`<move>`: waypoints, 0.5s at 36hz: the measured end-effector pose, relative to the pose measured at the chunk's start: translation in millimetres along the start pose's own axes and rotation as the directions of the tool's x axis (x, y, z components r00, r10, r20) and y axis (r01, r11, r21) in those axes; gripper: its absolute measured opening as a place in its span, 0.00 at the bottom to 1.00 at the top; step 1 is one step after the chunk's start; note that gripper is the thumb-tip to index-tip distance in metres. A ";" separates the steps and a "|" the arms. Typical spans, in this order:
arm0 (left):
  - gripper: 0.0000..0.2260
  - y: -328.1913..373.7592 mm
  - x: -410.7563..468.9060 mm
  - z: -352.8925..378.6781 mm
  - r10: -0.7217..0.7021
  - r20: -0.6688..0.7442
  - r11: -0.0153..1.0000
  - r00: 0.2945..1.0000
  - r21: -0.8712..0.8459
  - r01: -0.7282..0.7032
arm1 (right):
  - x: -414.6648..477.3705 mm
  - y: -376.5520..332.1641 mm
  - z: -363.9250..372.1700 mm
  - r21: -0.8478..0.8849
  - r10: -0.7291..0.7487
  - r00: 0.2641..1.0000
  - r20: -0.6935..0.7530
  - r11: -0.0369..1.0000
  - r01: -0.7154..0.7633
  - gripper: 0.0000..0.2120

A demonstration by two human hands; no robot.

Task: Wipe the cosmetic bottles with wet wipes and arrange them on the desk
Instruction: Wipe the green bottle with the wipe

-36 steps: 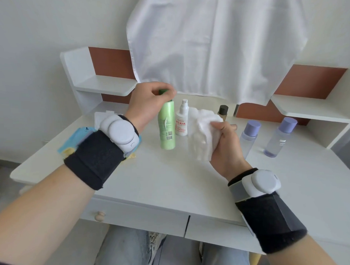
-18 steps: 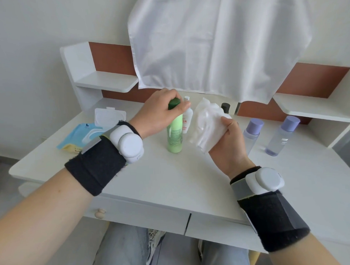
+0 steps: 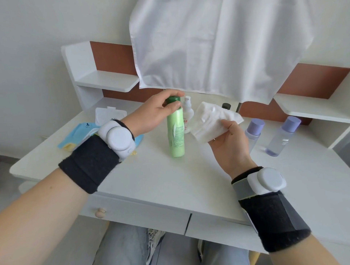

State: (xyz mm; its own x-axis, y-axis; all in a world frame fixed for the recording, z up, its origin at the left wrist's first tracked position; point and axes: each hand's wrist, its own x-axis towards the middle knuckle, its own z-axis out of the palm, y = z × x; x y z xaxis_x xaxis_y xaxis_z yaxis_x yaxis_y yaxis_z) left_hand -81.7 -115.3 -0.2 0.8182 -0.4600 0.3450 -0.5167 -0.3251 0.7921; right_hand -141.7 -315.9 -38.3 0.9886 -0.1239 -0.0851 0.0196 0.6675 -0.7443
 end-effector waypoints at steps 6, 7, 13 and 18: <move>0.10 9.1 -8.7 5.2 -0.074 0.045 0.956 0.996 -0.281 0.084 | -0.6 1.2 0.8 0.001 -0.030 0.999 0.016 1.000 0.030 0.17; 0.10 9.6 -8.6 6.9 -0.082 0.058 0.944 0.995 -0.316 0.097 | -1.3 1.5 1.3 -0.003 -0.033 0.999 0.035 0.999 0.034 0.16; 0.10 11.0 -3.7 19.0 -0.119 0.079 0.913 0.990 -0.384 0.140 | -7.5 3.6 7.3 0.009 -0.057 0.992 0.113 0.998 0.057 0.12; 0.09 9.4 2.4 26.0 -0.143 0.052 0.904 0.988 -0.400 0.151 | -9.3 2.4 7.0 0.050 -0.069 0.992 0.103 0.997 0.064 0.12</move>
State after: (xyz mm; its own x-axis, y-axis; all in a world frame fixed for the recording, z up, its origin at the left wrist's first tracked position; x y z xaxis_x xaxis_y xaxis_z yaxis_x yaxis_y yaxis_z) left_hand -91.2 -141.0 -5.1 0.8693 -0.4512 0.2018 -0.2424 -0.0334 0.9696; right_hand -149.8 -308.0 -34.6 0.9950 -0.0933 0.0356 0.0907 0.6943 -0.7139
